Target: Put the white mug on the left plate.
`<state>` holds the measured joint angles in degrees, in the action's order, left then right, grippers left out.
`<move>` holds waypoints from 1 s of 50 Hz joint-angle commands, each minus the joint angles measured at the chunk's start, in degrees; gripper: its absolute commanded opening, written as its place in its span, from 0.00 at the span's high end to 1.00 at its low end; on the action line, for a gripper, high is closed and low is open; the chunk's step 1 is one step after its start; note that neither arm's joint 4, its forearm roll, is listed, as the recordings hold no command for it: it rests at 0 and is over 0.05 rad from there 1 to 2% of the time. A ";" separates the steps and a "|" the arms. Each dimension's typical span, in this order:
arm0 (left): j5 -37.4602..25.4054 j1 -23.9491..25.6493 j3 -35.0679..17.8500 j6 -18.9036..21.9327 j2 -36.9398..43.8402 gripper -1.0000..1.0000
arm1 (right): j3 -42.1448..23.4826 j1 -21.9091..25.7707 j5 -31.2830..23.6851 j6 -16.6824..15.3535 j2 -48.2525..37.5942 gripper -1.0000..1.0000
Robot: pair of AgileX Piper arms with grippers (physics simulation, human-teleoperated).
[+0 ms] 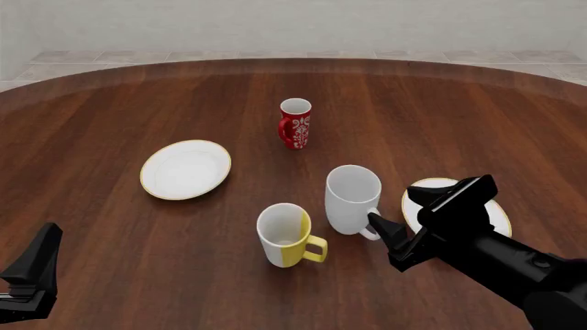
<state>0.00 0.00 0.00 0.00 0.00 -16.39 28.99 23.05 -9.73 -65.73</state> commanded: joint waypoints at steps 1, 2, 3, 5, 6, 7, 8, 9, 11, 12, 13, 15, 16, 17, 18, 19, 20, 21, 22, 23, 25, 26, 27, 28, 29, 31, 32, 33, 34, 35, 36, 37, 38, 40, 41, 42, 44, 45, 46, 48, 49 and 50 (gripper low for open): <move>0.00 0.00 0.00 0.00 0.00 0.00 | 0.00 -0.17 1.31 -0.07 -2.02 0.00; 0.00 0.00 0.00 0.00 0.00 0.00 | 0.00 -0.19 1.45 -0.10 -2.19 0.00; 0.00 0.00 0.00 0.00 0.00 0.00 | -0.01 -0.34 1.62 -0.04 -2.48 0.00; 0.00 0.00 0.00 0.00 0.00 0.00 | -0.05 -0.29 1.83 -0.27 -2.76 0.00; 0.00 0.00 0.00 0.00 0.00 0.00 | -0.11 -0.44 1.94 -0.11 -3.06 0.00; 0.00 0.00 0.00 0.00 0.00 0.00 | -0.11 -0.44 1.94 -0.11 -3.07 0.00; 0.00 0.00 0.00 0.00 0.00 0.00 | -0.12 -0.39 2.07 -0.05 -3.23 0.00; 0.00 0.00 0.00 0.00 0.00 0.00 | -0.06 -0.29 2.53 -0.06 -3.74 0.00; 0.00 0.00 0.00 0.00 0.00 0.00 | 0.04 -0.36 3.27 0.09 -4.52 0.00; 0.00 0.00 0.00 0.00 0.00 0.00 | 0.08 -0.28 3.73 0.11 -5.06 0.00; 0.00 0.00 0.00 0.00 0.00 0.00 | 0.10 -0.31 3.99 0.12 -5.36 0.00; 0.00 0.00 0.00 0.00 0.00 0.00 | -0.03 -0.37 4.02 0.15 -5.57 0.00; 0.00 0.00 0.00 0.00 0.00 0.00 | -0.08 -0.42 4.07 0.10 -5.69 0.00; 0.00 0.00 0.00 0.00 0.00 0.00 | -0.11 -0.53 4.52 0.16 -6.24 0.00; 0.00 0.00 0.00 0.00 0.00 0.00 | -0.13 -0.53 4.74 0.17 -6.56 0.00; 0.00 0.00 0.00 0.00 0.00 0.00 | -0.15 -0.55 4.95 0.21 -6.88 0.00; 0.00 0.00 0.00 0.00 0.00 0.00 | -0.09 -0.62 5.43 0.19 -7.42 0.00; 0.00 0.00 0.00 0.00 0.00 0.00 | -0.09 -0.65 5.71 0.20 -7.77 0.00; 0.00 0.00 0.00 0.00 0.00 0.00 | -0.11 -0.67 5.90 0.26 -8.02 0.00; 0.00 0.00 0.00 0.00 0.00 0.00 | -0.08 -0.67 6.17 0.20 -8.29 0.00; 0.00 0.00 0.00 0.00 0.00 0.00 | -0.08 -0.74 6.46 0.24 -8.67 0.00; 0.00 0.00 0.00 0.00 0.00 0.00 | 0.00 -0.91 6.99 0.18 -9.28 0.00; 0.00 0.00 0.00 0.00 0.00 0.00 | 0.00 -0.91 7.01 0.18 -9.30 0.00; 0.00 0.00 0.00 0.00 0.00 0.00 | 0.13 -0.91 7.45 0.19 -9.80 0.00; 0.00 0.00 0.00 0.00 0.00 0.00 | 0.13 -0.90 7.47 0.19 -9.82 0.00; 0.00 0.00 0.00 0.00 0.00 0.00 | 0.27 -0.93 7.78 0.21 -10.13 0.00; 0.00 0.00 0.00 0.00 0.00 0.00 | 0.32 -1.01 7.90 0.18 -10.22 0.00; 0.00 0.00 0.00 0.00 0.00 0.00 | 0.39 -1.05 8.00 0.15 -10.26 0.00; 0.00 0.00 0.00 0.00 0.00 0.00 | 0.51 -1.18 8.21 0.15 -10.36 0.00; 0.00 0.00 0.00 0.00 0.00 0.00 | 0.63 -1.25 8.42 0.31 -10.54 0.00; 0.00 0.00 0.00 0.00 0.00 0.00 | 0.74 -1.22 8.79 0.25 -10.82 0.00; 0.00 0.00 0.00 0.00 0.00 0.00 | 0.77 -1.33 8.92 0.21 -10.96 0.00; 0.00 0.00 0.00 0.00 0.00 0.00 | 0.77 -1.38 8.98 0.24 -11.10 0.00; 0.00 0.00 0.00 0.00 0.00 0.00 | 0.86 -1.41 9.36 0.27 -11.45 0.00; 0.00 0.00 0.00 0.00 0.00 0.00 | 0.88 -1.40 9.51 0.32 -11.64 0.00; 0.00 0.00 0.00 0.00 0.00 0.00 | 0.94 -1.41 9.52 0.37 -11.61 0.00; 0.00 0.00 0.00 0.00 0.00 0.00 | 0.96 -1.41 9.52 0.36 -11.62 0.00; 0.00 0.00 0.00 0.00 0.00 0.00 | 0.90 -1.45 9.65 0.46 -11.90 0.00; 0.00 0.00 0.00 0.00 0.00 0.00 | 0.97 -1.47 9.90 0.35 -12.05 0.00; 0.00 0.00 0.00 0.00 0.00 0.00 | 1.07 -1.52 10.12 0.48 -12.28 0.00; 0.00 0.00 0.00 0.00 0.00 0.00 | 1.14 -1.47 10.38 0.47 -12.55 0.00; 0.00 0.00 0.00 0.00 0.00 0.00 | 1.12 -1.50 10.38 0.58 -12.65 0.00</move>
<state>0.00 0.00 0.00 0.00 0.00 -15.59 27.69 32.11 -9.36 -76.93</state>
